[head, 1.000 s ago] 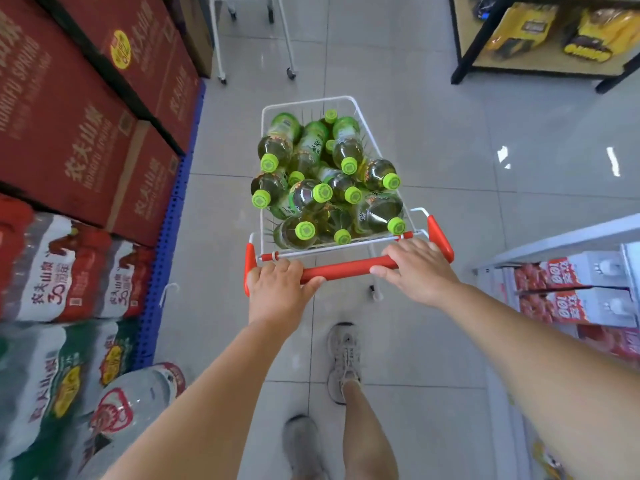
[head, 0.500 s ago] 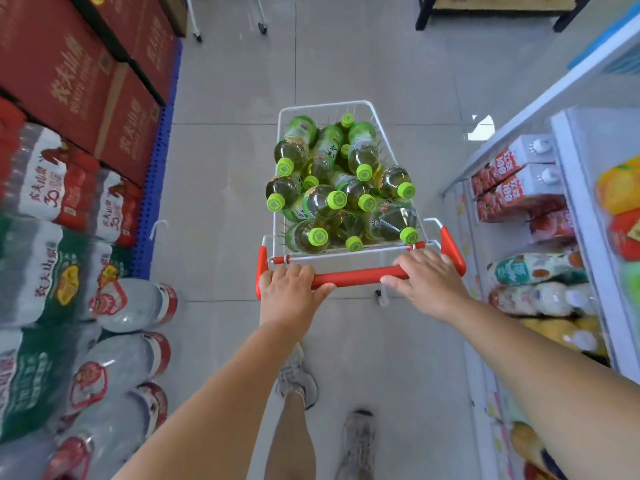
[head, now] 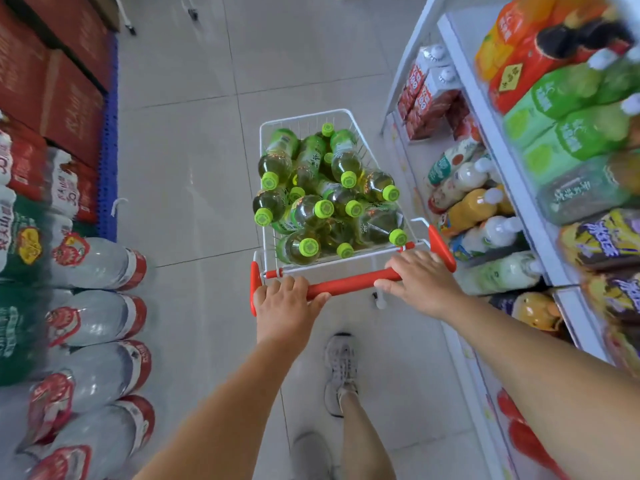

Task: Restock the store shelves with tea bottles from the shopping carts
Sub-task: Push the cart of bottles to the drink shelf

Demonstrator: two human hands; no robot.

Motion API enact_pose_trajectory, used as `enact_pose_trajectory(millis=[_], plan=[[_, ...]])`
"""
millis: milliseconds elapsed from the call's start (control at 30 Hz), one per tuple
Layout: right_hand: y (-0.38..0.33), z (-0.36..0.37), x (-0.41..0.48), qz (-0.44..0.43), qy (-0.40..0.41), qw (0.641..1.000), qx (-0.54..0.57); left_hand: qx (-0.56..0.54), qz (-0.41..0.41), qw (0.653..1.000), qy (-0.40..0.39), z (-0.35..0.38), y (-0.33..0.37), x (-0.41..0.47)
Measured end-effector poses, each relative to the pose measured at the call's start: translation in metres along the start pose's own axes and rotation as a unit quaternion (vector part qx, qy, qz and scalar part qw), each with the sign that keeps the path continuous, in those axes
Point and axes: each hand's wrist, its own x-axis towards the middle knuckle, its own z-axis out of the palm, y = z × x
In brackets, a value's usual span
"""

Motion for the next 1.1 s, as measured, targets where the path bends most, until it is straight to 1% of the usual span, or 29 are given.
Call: enact_pose_trajectory(millis=[67,167,367,600,767,933,1100], plan=[[0.002,0.02,-0.036,0.01,0.01,1.0,0.006,-0.003,0.015,1.0,0.014,0.02,0.008,-0.03],[0.005,0.05,-0.09,0.031,0.0,0.999,0.017,0.001,0.025,1.0,0.007,0.05,0.019,-0.076],[0.01,0.107,-0.2,0.052,0.013,0.998,0.022,0.019,0.043,0.999,0.0,0.102,0.044,-0.172],[0.018,0.166,-0.322,0.051,0.018,0.998,0.021,0.035,0.052,0.998,0.005,0.167,0.076,-0.281],[0.023,0.206,-0.406,0.071,-0.002,0.997,0.029,0.027,0.057,0.998,-0.008,0.209,0.096,-0.357],[0.028,0.236,-0.48,0.082,-0.027,0.996,0.027,0.018,0.07,0.996,-0.044,0.242,0.115,-0.423],[0.033,0.273,-0.548,0.106,-0.027,0.994,0.023,0.038,0.077,0.994,-0.063,0.276,0.133,-0.485]])
